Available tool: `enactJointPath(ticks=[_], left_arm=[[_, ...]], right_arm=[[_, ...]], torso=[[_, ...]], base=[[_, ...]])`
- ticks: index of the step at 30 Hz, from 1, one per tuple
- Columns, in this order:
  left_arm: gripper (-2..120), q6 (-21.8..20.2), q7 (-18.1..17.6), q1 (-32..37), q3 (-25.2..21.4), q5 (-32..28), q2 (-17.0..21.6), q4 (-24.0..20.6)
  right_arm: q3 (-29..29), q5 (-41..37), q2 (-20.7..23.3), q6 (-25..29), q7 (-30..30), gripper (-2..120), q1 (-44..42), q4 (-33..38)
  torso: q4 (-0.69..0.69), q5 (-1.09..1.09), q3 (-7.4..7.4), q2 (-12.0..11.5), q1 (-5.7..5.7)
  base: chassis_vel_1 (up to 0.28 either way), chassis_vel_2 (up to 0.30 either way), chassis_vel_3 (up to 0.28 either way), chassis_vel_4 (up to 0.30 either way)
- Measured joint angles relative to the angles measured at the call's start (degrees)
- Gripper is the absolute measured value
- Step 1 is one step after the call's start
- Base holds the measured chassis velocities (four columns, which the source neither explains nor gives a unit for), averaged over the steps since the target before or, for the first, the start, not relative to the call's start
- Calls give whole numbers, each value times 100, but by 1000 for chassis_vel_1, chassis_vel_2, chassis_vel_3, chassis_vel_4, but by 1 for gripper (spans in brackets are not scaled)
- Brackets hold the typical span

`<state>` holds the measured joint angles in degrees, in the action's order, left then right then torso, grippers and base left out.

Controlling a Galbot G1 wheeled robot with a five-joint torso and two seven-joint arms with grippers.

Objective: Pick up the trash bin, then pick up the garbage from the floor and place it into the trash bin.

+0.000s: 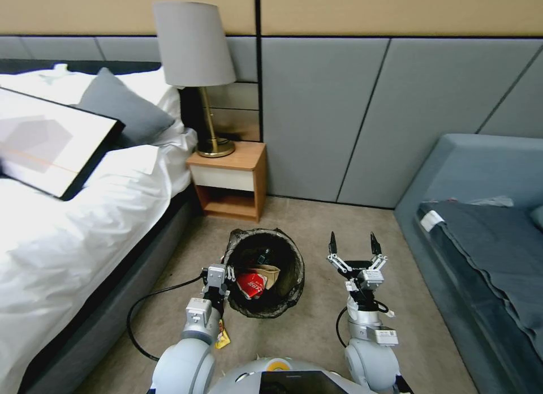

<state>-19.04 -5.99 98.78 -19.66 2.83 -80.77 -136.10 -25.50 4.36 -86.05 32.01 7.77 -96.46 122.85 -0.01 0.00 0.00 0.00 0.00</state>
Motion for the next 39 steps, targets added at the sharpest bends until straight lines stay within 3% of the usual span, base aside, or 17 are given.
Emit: enactJointPath(ticks=[39], left_arm=[[1,11,9,-20,-2,-27,15,-7]], right_arm=[[29,38,-7,-21,-24,100,38,-5]], torso=[[0,0,0,0,0]], base=[[18,14,15,18]])
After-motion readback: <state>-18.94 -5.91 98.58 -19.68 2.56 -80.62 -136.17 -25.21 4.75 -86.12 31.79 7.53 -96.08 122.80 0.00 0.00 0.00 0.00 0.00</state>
